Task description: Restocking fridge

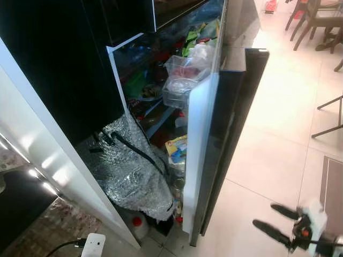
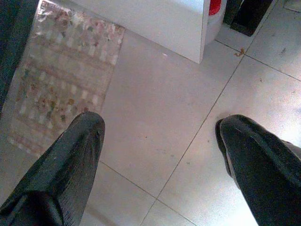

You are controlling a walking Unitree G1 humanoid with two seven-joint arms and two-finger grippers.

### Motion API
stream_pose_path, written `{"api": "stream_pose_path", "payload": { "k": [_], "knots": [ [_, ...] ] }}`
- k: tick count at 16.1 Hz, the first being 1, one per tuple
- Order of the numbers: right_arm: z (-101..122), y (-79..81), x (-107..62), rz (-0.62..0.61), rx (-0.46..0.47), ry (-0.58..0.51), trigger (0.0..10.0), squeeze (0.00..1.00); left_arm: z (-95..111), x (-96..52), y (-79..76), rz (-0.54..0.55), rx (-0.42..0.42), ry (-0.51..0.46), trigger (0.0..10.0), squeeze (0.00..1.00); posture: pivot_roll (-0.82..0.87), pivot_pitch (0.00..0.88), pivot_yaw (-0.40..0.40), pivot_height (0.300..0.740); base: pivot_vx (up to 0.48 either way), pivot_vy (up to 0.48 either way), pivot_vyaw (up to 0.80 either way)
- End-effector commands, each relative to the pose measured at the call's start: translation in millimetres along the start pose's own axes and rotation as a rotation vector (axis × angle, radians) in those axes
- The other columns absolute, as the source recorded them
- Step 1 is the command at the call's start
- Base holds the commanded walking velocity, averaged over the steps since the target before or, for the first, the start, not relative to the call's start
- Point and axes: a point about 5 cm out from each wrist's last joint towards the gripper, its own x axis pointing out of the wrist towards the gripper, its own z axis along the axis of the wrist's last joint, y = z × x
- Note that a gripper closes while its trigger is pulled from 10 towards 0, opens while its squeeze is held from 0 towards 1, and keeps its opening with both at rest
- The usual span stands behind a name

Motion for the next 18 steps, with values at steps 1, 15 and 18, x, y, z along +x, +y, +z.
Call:
{"api": "stream_pose_path", "payload": {
  "k": [1, 15, 18],
  "knots": [
    [14.5, 2.5, 5.0, 0.049, -0.045, -0.017, 10.0, 0.0, -7.5, -1.2, 4.1, 0.007, 0.013, 0.031, 10.0, 0.0, -0.06, 0.022, 0.071, 0.74, 0.0, 0.0, 0.0],
    [97.2, 27.6, 77.7, 0.163, -0.217, -0.215, 10.0, 0.0, -13.5, -2.7, 1.4, 0.019, -0.006, 0.043, 10.0, 0.0, -0.05, 0.038, 0.048, 0.74, 0.0, 0.0, 0.0],
    [107.6, 37.6, 96.6, 0.212, -0.24, -0.24, 10.0, 0.0, -9.8, -1.8, -1.4, 0.02, -0.012, 0.034, 10.0, 0.0, -0.03, 0.033, 0.04, 0.74, 0.0, 0.0, 0.0]
  ]
}}
